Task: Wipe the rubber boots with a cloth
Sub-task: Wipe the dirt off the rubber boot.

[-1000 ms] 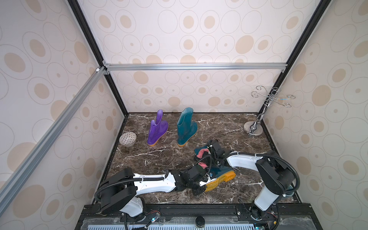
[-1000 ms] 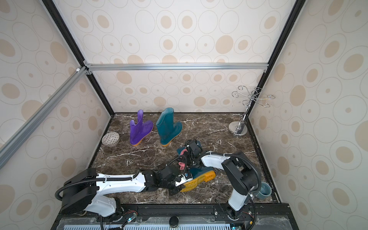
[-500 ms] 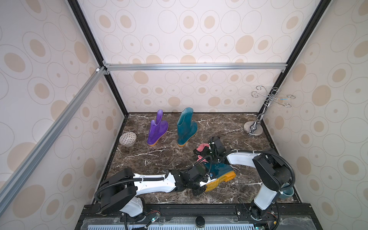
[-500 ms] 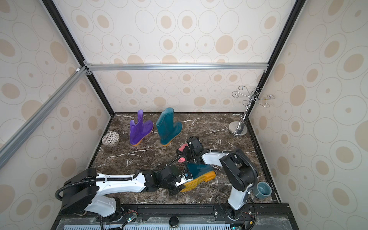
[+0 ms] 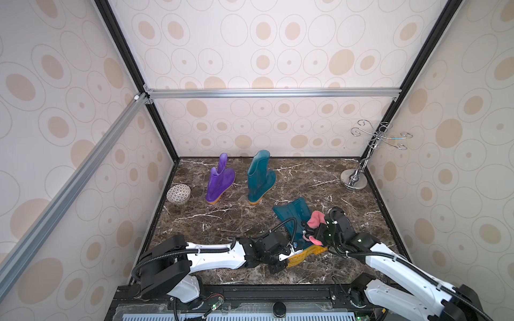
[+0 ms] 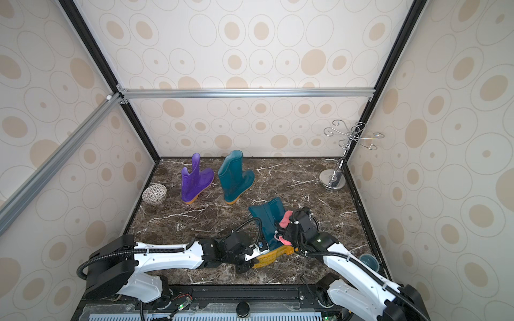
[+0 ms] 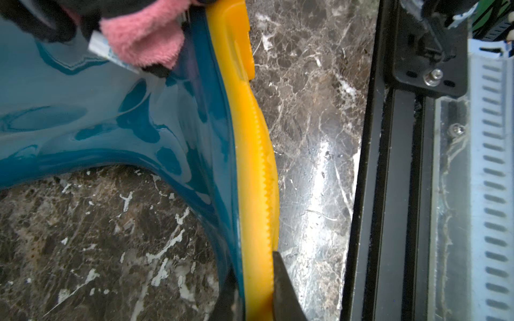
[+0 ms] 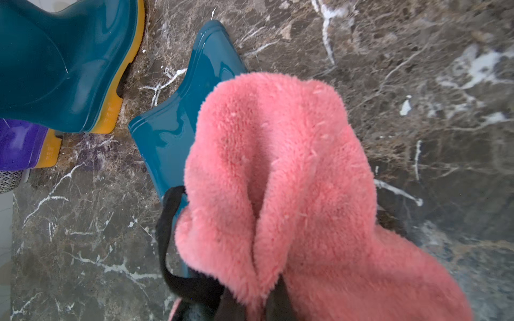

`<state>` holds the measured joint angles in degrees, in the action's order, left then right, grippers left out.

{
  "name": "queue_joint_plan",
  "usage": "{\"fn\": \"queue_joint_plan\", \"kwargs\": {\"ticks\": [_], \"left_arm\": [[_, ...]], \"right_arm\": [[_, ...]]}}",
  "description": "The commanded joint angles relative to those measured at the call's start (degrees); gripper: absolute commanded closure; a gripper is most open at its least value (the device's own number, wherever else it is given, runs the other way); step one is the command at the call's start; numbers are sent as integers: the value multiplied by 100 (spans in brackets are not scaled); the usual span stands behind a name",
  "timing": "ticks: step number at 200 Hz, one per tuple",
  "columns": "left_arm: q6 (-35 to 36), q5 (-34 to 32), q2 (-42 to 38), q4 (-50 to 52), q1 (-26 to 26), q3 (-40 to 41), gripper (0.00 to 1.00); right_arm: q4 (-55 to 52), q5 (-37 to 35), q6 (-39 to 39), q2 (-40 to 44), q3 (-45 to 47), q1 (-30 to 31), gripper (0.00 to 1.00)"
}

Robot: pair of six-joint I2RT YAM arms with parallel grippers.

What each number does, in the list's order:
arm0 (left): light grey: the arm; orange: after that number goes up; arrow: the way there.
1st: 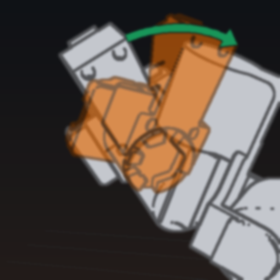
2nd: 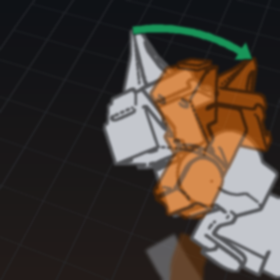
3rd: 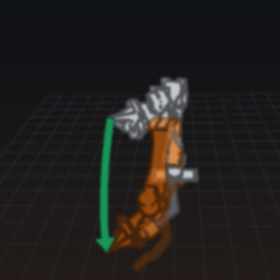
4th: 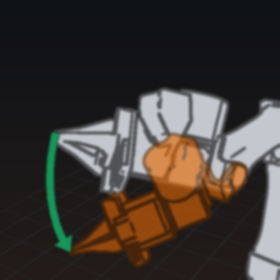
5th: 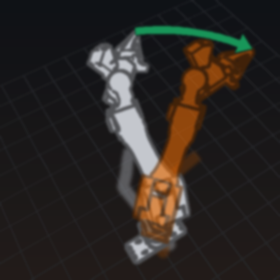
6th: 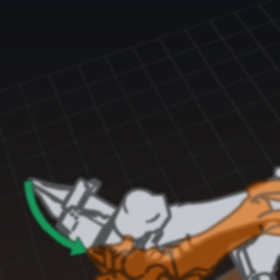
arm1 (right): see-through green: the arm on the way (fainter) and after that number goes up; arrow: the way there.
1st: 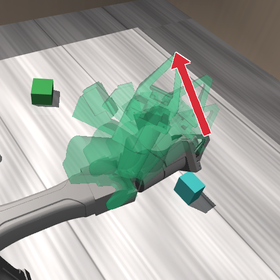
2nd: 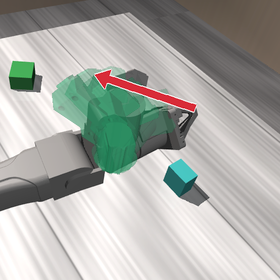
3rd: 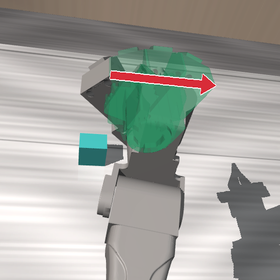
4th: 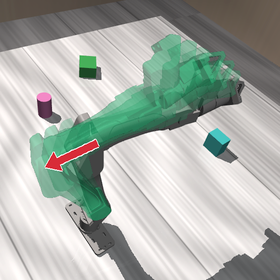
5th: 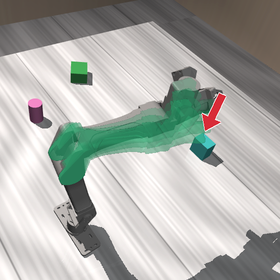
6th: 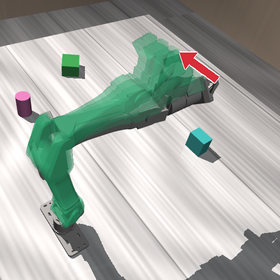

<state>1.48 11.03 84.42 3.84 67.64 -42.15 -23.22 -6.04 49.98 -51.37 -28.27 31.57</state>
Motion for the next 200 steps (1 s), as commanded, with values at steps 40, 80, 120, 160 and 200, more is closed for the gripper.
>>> {"fn": "queue_joint_plan", "kwargs": {"ticks": [40, 80, 120, 160, 200], "left_arm": [[125, 57, 52, 634, 65, 72, 100], [99, 110, 107, 632, 93, 74, 100], [116, 77, 140, 640, 108, 74, 100], [81, 128, 140, 627, 109, 85, 100], [72, 108, 118, 614, 140, 97, 100]], "right_arm": [[926, 1097, -55, -1974, -378, -501, 100], [1859, 1367, -60, -3191, -790, -1158, 100], [2553, 831, 302, -3663, -1171, -1158, 100], [3355, -186, 427, -4621, -1771, -1199, 100], [3735, 214, 124, -5432, -2446, -1229, 100]]}}
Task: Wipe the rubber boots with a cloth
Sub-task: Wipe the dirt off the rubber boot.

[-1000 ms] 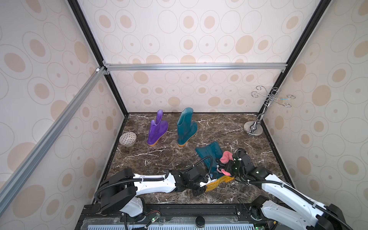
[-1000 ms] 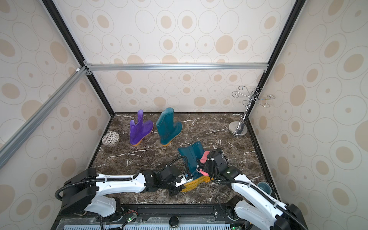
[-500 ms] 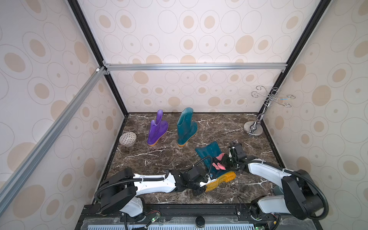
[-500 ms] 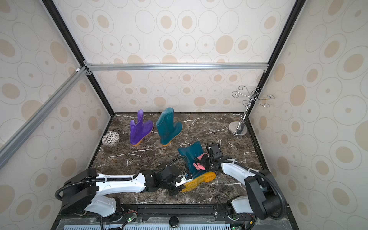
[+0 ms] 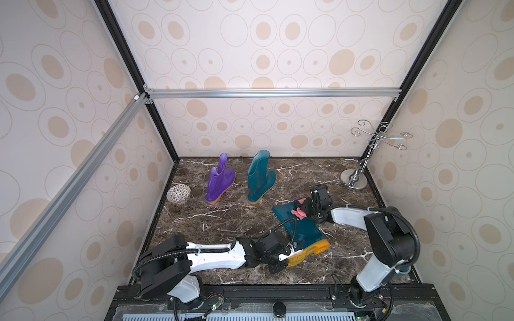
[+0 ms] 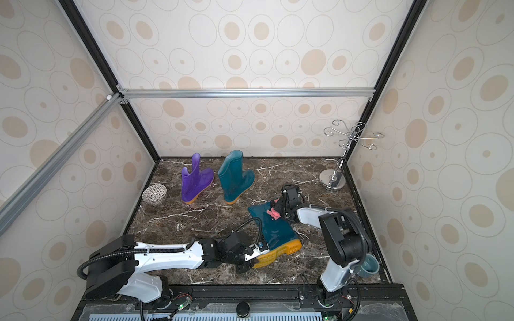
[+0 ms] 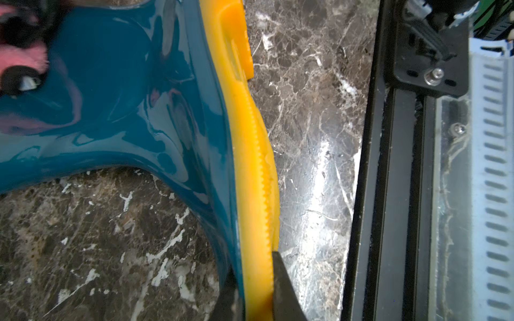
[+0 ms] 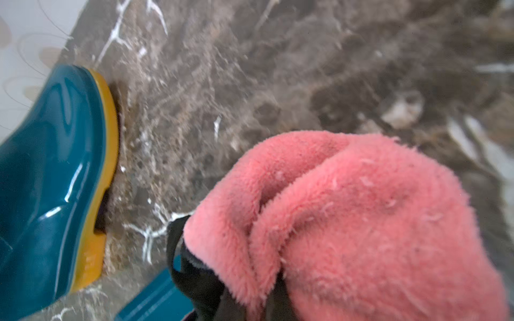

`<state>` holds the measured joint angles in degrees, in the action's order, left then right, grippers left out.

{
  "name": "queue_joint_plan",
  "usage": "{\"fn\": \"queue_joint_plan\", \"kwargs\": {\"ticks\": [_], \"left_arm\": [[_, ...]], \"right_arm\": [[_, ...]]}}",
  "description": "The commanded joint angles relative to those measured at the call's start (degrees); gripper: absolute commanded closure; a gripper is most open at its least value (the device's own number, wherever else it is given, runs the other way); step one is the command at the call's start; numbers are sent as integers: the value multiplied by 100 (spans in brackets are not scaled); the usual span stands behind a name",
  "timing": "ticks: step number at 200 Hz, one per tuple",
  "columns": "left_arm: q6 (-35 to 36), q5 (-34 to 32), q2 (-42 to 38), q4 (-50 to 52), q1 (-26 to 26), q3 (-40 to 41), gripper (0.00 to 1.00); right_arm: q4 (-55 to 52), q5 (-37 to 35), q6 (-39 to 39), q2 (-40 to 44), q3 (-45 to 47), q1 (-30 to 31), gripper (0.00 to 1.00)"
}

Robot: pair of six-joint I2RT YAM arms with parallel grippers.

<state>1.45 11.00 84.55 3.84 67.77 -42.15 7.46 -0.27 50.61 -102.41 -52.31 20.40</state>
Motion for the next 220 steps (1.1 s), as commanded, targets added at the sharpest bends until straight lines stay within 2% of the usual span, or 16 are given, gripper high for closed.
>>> {"fn": "queue_joint_plan", "kwargs": {"ticks": [1, 28, 49, 69, 93, 127, 150, 174, 198, 220], "left_arm": [[74, 111, 105, 621, 125, 100, 100], [92, 108, 130, 648, 127, 80, 100], [68, 61, 68, 653, 131, 109, 100], [78, 26, 52, 629, 130, 102, 100], [101, 25, 118, 649, 137, 65, 100], [127, 15, 134, 665, 140, 46, 100], [122, 1, 88, 657, 133, 58, 100], [126, 20, 127, 653, 136, 42, 100], [135, 50, 191, 650, 140, 31, 100], [145, 51, 223, 636, 139, 29, 100]], "right_arm": [[676, -374, 58, -334, -42, -110, 100], [491, -669, -58, -479, -261, -153, 100], [39, -623, 52, -47, -71, -240, 100], [-106, -460, 344, 793, 567, -224, 100], [-938, -445, 406, 2011, 1262, -180, 100], [-2354, -347, 52, 3604, 1931, -177, 100], [-3314, 57, -290, 4685, 2214, -162, 100], [-4405, 119, -350, 5443, 2310, -153, 100], [-4505, 596, -163, 5899, 2600, -135, 100], [-3977, 689, -171, 5646, 2837, -109, 100]]}}
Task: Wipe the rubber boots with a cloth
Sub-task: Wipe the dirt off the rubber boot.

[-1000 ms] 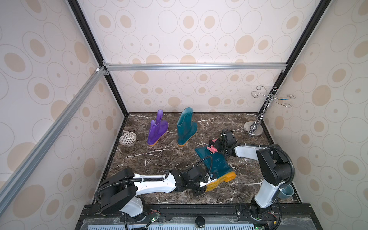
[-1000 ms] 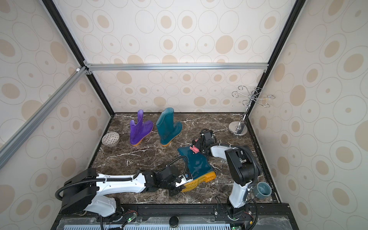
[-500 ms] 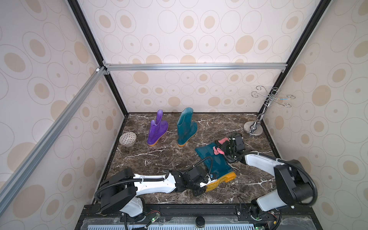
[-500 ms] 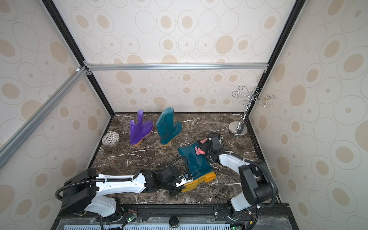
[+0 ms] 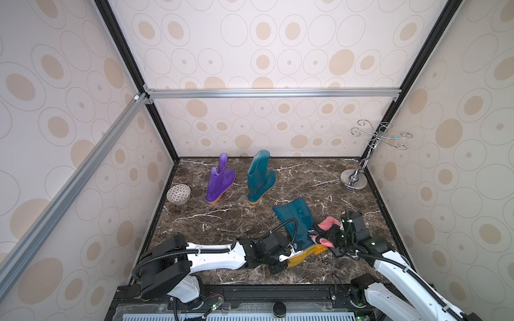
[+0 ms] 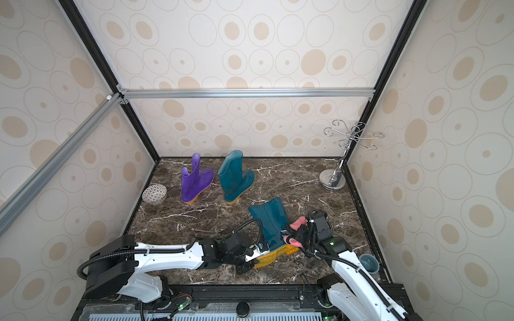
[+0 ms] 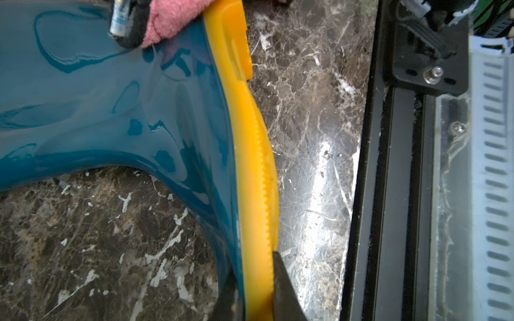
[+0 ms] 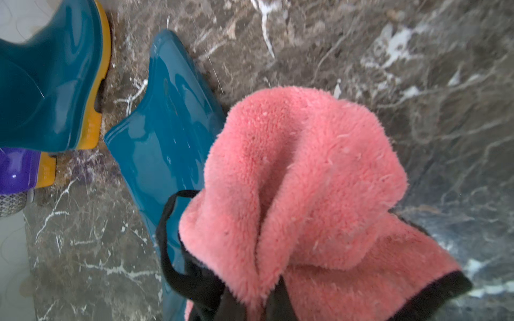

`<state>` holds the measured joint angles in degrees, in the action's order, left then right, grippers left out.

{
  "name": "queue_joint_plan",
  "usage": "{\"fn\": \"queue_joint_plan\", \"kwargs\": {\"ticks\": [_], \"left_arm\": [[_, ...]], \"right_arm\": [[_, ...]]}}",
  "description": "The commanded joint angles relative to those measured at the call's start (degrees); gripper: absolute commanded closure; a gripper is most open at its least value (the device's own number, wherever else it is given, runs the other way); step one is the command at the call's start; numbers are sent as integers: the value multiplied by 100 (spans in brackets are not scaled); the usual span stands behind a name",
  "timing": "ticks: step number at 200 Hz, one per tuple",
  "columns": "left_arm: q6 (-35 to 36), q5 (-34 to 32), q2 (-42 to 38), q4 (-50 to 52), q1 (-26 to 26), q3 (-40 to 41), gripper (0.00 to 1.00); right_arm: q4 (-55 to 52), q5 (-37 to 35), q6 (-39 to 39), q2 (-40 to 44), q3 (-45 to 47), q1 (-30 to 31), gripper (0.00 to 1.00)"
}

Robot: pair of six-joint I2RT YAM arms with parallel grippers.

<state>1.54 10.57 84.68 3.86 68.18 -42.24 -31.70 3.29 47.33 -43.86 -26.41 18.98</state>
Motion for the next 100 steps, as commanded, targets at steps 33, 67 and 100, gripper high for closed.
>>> {"fn": "queue_joint_plan", "kwargs": {"ticks": [33, 67, 100], "left_arm": [[121, 76, 208, 660, 94, 35, 100], [84, 88, 134, 648, 93, 106, 100], [118, 99, 233, 681, 94, 57, 100]], "right_arm": [[388, 153, 109, -1330, -146, 5, 100], [1023, 153, 161, -2072, -234, -195, 100], [1200, -3, -101, -2804, -766, -498, 100]]}}
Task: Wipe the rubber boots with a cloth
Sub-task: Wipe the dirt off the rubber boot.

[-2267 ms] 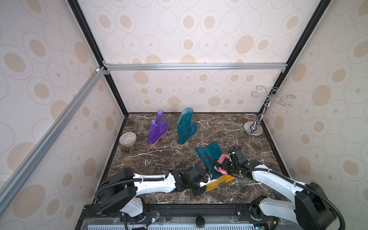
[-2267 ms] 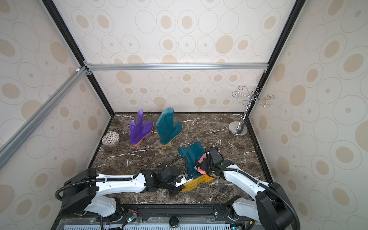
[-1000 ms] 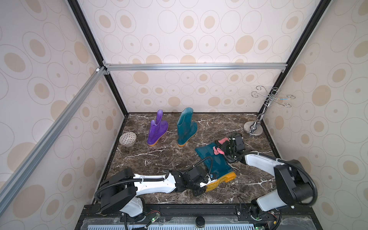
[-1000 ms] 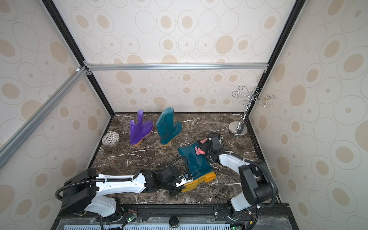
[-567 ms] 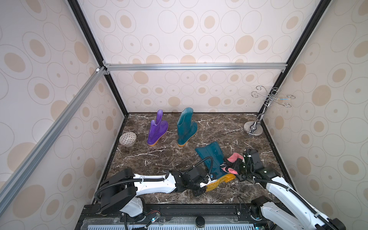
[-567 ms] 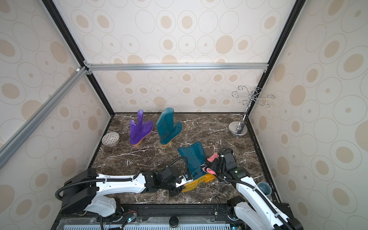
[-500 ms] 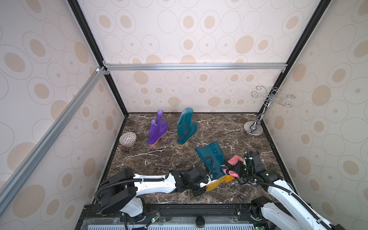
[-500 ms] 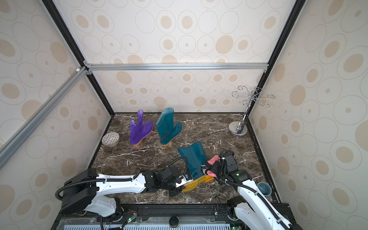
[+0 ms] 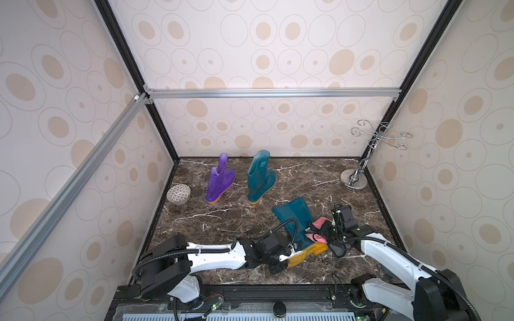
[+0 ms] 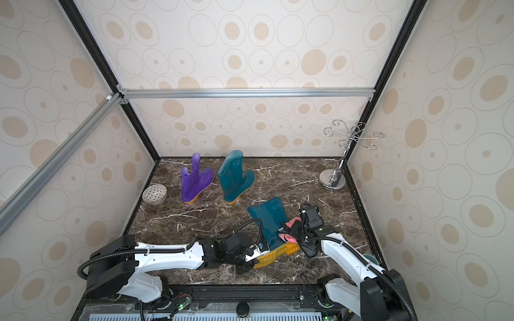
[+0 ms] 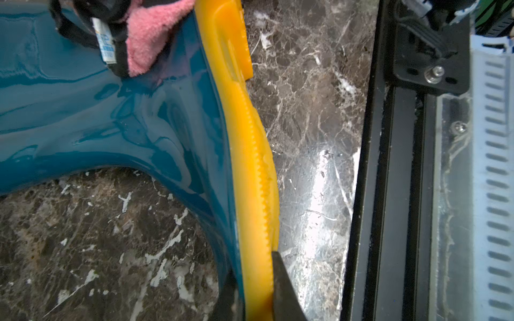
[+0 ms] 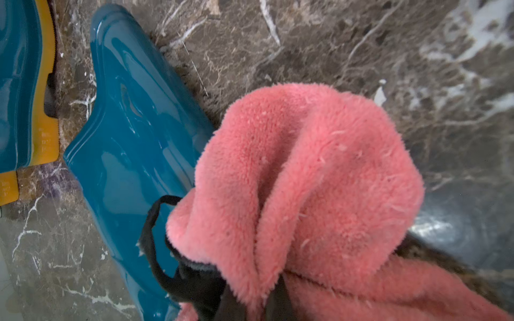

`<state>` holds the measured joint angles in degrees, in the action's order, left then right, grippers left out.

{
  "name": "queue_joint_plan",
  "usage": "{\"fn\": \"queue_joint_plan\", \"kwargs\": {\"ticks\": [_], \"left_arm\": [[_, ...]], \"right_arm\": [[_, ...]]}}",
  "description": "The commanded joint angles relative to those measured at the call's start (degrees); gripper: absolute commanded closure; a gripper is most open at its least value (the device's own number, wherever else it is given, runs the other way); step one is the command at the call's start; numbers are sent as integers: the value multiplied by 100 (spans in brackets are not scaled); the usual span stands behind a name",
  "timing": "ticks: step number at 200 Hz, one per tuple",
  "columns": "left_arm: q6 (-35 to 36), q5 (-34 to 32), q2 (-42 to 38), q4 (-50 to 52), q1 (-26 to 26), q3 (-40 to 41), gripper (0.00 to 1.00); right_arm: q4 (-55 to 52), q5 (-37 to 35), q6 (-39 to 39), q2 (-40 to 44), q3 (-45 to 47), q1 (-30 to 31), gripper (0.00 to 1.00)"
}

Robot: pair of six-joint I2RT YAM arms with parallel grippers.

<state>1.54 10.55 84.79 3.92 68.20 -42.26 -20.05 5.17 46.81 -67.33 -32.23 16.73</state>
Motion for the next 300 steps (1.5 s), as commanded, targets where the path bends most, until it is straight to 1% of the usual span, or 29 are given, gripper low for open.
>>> {"fn": "queue_joint_plan", "kwargs": {"ticks": [1, 12, 20, 31, 42, 56, 68, 86, 123, 143, 149, 161, 174, 185, 194, 214, 228, 240, 247, 256, 266, 282, 294, 300], "left_arm": [[118, 103, 227, 673, 90, 59, 100], [112, 88, 231, 671, 92, 60, 100], [101, 77, 216, 673, 94, 60, 100], [82, 58, 181, 662, 93, 75, 100], [68, 50, 121, 640, 92, 110, 100], [65, 43, 82, 636, 96, 112, 100], [73, 42, 89, 628, 95, 113, 100], [92, 70, 180, 649, 91, 78, 100], [99, 59, 205, 598, 88, 47, 100], [99, 53, 189, 586, 89, 50, 100], [107, 46, 187, 614, 91, 53, 100], [110, 29, 198, 647, 89, 66, 100], [110, 23, 174, 678, 95, 76, 100], [118, -32, 139, 682, 92, 82, 100], [119, -208, 119, 726, 95, 66, 100], [31, -539, 44, 864, 59, 44, 100], [-13, -779, 2, 940, 22, 27, 100], [-33, -1215, -3, 1081, -4, -54, 100], [-25, -1366, -35, 1167, -47, -112, 100], [-44, -1488, -147, 1194, -124, -120, 100], [-78, -1654, -259, 1232, -178, -99, 100], [-100, -1691, -424, 1203, -202, -62, 100], [-154, -1713, -452, 1326, -198, -151, 100], [-154, -1656, -474, 1371, -200, -189, 100]], "right_arm": [[53, -191, -48, -478, -190, -287, 100], [208, -102, -18, -725, -220, -501, 100], [-43, 145, -33, -911, -345, -696, 100], [-227, 210, -104, -1050, -371, -728, 100], [-203, 248, -129, -984, -148, -728, 100], [-247, 439, -308, -795, 75, -731, 100], [-663, 550, -444, -610, 71, -702, 100], [-1131, 896, -616, -177, 142, -698, 100], [-2319, 1099, -884, 877, 191, -689, 100], [-2504, 1413, -801, 1163, 381, -680, 100], [-2654, 1356, -781, 1191, 365, -680, 100], [-2949, 916, -685, 1362, 277, -636, 100], [-2924, 626, -384, 1749, 341, -618, 100], [-2594, 429, -120, 2025, 500, -618, 100], [-2469, 163, 141, 2100, 571, -652, 100], [-1946, 82, 294, 1807, 614, -662, 100], [-2045, -6, 360, 1360, 394, -669, 100], [-2182, 137, 227, 1093, 214, -718, 100], [-2286, 93, 185, 1036, 151, -724, 100], [-2301, 71, 143, 1086, 164, -764, 100], [-2269, 189, -2, 1232, 169, -972, 100], [-2232, 389, -110, 1382, 131, -1374, 100], [-2049, 912, -150, 1335, 65, -1616, 100], [-2041, 1067, -78, 1260, -24, -1684, 100]]}}
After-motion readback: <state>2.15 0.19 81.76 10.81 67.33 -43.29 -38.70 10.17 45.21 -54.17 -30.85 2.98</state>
